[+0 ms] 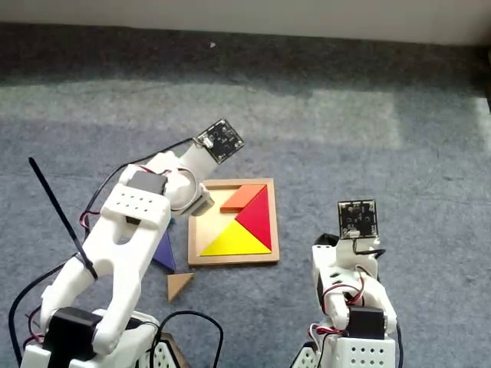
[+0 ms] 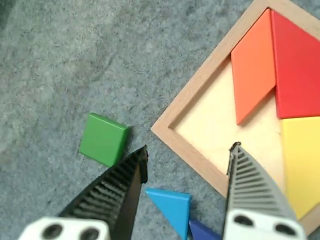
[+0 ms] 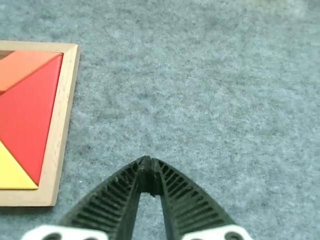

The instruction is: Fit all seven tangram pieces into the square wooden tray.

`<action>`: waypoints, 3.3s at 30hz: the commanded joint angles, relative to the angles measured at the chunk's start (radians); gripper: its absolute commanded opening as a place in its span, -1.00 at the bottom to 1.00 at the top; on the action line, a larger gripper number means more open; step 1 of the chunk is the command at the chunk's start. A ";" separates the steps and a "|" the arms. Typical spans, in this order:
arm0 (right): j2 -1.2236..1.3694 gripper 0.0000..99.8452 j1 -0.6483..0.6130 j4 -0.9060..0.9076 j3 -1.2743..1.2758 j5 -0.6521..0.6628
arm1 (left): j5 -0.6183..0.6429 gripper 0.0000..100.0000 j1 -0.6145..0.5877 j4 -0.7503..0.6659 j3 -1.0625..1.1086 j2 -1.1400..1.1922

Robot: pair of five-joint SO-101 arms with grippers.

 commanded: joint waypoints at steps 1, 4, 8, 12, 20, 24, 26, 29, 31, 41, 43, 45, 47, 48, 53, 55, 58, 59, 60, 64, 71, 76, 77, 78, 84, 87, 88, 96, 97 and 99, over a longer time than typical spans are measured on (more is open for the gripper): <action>-0.013 -0.97 0.013 -0.022 0.131 -0.003 | -0.003 -0.47 -0.036 -0.020 -0.005 -0.008; -0.013 -0.97 0.013 -0.022 0.131 -0.003 | 0.006 -0.47 -0.035 -0.020 -0.007 -0.008; -0.013 -0.97 0.013 -0.022 0.131 -0.003 | 0.011 -0.47 -0.033 -0.018 -0.038 -0.005; -0.013 -0.97 0.013 -0.028 0.131 -0.003 | 0.014 -0.47 -0.088 0.066 -0.099 -0.005; -0.015 -0.97 0.010 -0.030 0.131 0.041 | 0.276 -0.47 -0.217 0.358 -0.153 -0.007; -0.015 -0.97 0.010 -0.030 0.131 0.071 | 0.417 -0.46 -0.248 0.373 -0.062 -0.007; -0.015 -0.97 0.010 -0.030 0.131 0.072 | 0.470 -0.46 -0.265 0.342 -0.012 -0.005; -0.015 -0.97 0.010 -0.030 0.131 0.072 | 0.497 -0.46 -0.275 0.302 0.061 -0.005; -0.015 -0.97 0.010 -0.030 0.131 0.072 | 0.496 -0.46 -0.272 0.298 0.101 -0.005; -0.013 -0.97 0.012 -0.024 0.131 0.069 | 0.503 -0.46 -0.269 0.250 0.234 -0.005; -0.013 -0.97 0.012 -0.024 0.131 0.069 | 0.531 -0.46 -0.269 0.241 0.234 -0.005; -0.013 -0.97 0.012 -0.024 0.131 0.069 | 0.554 -0.46 -0.262 0.239 0.236 -0.005; -0.013 -0.97 0.012 -0.024 0.131 0.069 | 0.557 -0.46 -0.237 0.239 0.242 -0.005; -0.013 -0.97 0.012 -0.024 0.131 0.069 | 0.559 -0.46 -0.228 0.239 0.242 -0.005; -0.013 -0.97 0.013 -0.024 0.131 0.069 | 0.559 -0.47 -0.219 0.230 0.251 -0.004; -0.013 -0.97 0.013 -0.024 0.131 0.069 | 0.557 -0.47 -0.214 0.232 0.252 -0.004; -0.013 -0.97 0.013 -0.024 0.131 0.069 | 0.557 -0.49 -0.214 0.232 0.245 0.028; -0.013 -0.97 0.013 -0.024 0.131 0.069 | 0.557 -0.52 -0.214 0.233 0.234 0.051; -0.013 -0.97 0.013 -0.024 0.131 0.069 | 0.555 -0.56 -0.214 0.233 0.209 0.079; -0.013 -0.97 0.013 -0.024 0.131 0.069 | 0.552 -0.61 -0.186 0.281 0.107 0.213; -0.013 -0.97 0.013 -0.024 0.131 0.071 | 0.551 -0.70 -0.171 0.302 0.041 0.283; -0.013 -0.97 0.013 -0.024 0.131 0.072 | 0.523 -0.79 -0.173 0.311 0.051 0.205; -0.013 -0.97 0.013 -0.024 0.131 0.072 | 0.493 -0.79 -0.173 0.327 0.056 0.171; -0.013 -0.97 0.013 -0.024 0.131 0.072 | 0.468 -0.78 -0.173 0.341 0.059 0.133; -0.013 -0.97 0.013 -0.024 0.131 0.071 | 0.388 -0.78 -0.174 0.379 0.056 -0.084; -0.013 -0.97 0.013 -0.024 0.131 0.071 | 0.339 -0.78 -0.157 0.377 0.030 -0.125; -0.013 -0.97 0.013 -0.024 0.131 0.071 | 0.324 -0.78 -0.150 0.381 0.008 -0.120; -0.013 -0.97 0.013 -0.024 0.131 0.071 | 0.267 -0.78 -0.041 0.381 -0.202 0.096; -0.013 -0.97 0.013 -0.024 0.131 0.071 | 0.267 -0.78 -0.027 0.382 -0.239 0.136; -0.013 -0.97 0.013 -0.024 0.131 0.071 | 0.262 -0.78 -0.005 0.382 -0.311 0.219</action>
